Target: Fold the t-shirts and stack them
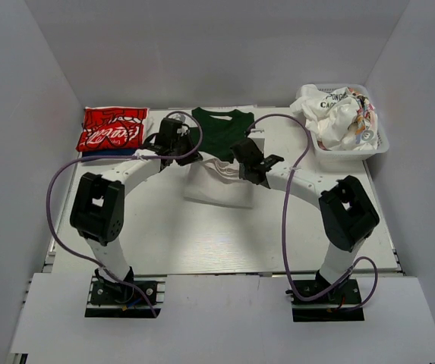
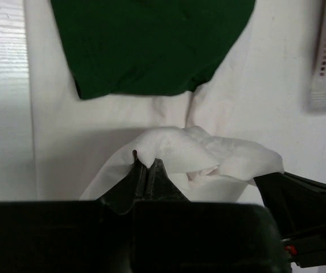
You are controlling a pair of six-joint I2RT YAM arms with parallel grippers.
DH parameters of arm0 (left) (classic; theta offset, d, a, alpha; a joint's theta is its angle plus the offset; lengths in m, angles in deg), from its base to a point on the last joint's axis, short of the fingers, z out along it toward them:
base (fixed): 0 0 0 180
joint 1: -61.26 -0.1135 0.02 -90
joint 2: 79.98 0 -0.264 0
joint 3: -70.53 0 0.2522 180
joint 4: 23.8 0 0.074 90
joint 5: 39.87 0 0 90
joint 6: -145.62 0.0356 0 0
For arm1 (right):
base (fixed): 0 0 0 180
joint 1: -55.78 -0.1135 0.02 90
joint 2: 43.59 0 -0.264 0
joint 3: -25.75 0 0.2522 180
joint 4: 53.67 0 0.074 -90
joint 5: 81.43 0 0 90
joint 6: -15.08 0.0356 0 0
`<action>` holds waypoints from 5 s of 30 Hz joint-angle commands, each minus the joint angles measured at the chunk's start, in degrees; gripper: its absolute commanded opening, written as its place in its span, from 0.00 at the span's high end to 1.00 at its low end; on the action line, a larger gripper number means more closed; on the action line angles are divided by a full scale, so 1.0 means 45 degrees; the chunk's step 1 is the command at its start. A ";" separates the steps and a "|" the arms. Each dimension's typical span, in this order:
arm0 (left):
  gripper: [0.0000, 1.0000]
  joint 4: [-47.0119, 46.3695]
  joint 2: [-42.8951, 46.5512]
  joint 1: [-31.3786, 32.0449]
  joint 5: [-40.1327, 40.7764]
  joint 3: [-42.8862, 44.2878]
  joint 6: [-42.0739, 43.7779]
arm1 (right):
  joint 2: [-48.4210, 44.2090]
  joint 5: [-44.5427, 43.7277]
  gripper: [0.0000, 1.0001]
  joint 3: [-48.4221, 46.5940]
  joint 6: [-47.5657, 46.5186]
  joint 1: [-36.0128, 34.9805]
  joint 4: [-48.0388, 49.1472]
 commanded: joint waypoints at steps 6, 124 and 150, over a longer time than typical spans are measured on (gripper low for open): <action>1.00 0.0384 -0.1818 -0.0469 0.1349 0.1799 0.0334 | 0.2201 0.0502 0.89 -0.2231 -0.0836 0.1135 0.0136; 1.00 0.1065 -0.2089 -0.0860 0.3168 0.4610 0.1271 | 0.2958 0.9838 1.00 -0.5005 -0.0036 0.5333 -0.0979; 0.00 -0.0084 -0.4920 -0.1270 -0.1539 0.6173 0.1154 | 0.4444 1.3178 0.10 -0.5298 -0.1463 0.4847 0.1561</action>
